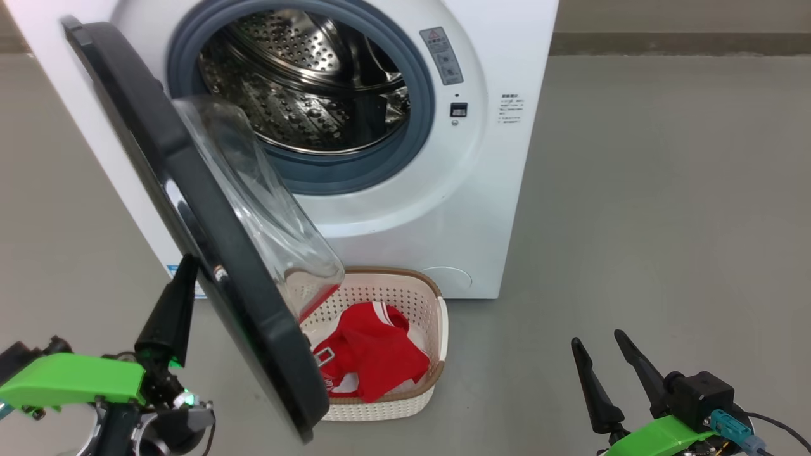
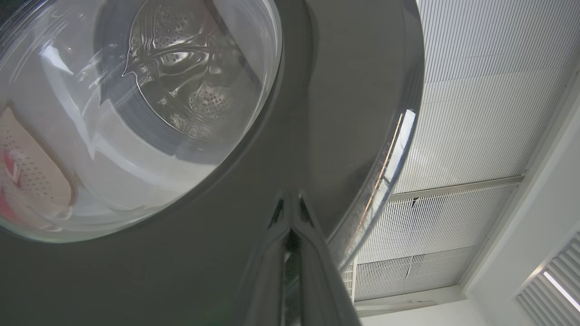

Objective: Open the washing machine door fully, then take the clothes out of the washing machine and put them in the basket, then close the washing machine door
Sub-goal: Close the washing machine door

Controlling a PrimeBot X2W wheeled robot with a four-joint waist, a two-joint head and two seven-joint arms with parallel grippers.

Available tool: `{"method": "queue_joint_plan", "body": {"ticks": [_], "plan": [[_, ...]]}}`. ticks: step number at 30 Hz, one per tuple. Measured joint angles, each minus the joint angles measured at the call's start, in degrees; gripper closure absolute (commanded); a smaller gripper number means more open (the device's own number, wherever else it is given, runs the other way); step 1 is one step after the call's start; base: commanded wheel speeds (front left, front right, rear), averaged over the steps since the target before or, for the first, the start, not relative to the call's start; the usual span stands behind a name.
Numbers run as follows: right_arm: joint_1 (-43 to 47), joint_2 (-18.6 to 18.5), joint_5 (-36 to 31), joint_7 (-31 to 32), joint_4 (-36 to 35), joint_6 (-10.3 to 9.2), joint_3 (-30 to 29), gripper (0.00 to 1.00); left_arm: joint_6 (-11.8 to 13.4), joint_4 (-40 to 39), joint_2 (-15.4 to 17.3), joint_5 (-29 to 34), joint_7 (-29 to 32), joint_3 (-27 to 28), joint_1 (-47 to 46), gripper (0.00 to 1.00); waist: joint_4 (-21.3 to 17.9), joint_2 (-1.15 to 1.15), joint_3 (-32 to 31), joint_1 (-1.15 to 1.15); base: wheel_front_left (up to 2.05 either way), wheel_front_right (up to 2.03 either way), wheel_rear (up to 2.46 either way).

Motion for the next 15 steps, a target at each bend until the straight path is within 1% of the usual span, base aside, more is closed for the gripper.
{"method": "queue_joint_plan", "body": {"ticks": [5, 11, 15], "plan": [[-0.05, 0.0, 0.0, 0.0, -0.04, 0.0, -0.16, 0.0, -0.01, 0.52, 0.12, -0.35, -0.11, -1.14, -1.64, 1.0, -1.54, 0.0, 0.57, 0.0, 0.0, 0.0, 0.0], [-1.51, -0.01, 0.18, 0.0, -0.12, 0.0, -0.52, 0.0, -0.36, 1.99, 0.08, -0.98, -1.8, -3.75, -4.55, 1.0, -3.31, 0.0, 1.86, 0.0, 0.0, 0.0, 0.0], [-2.1, -0.02, 0.83, 0.0, -0.3, 0.0, -0.56, 0.0, -0.45, 3.24, 0.02, -2.27, -3.57, -4.54, -6.76, 1.0, -4.53, 0.0, 2.93, 0.0, 0.0, 0.0, 0.0]]}}
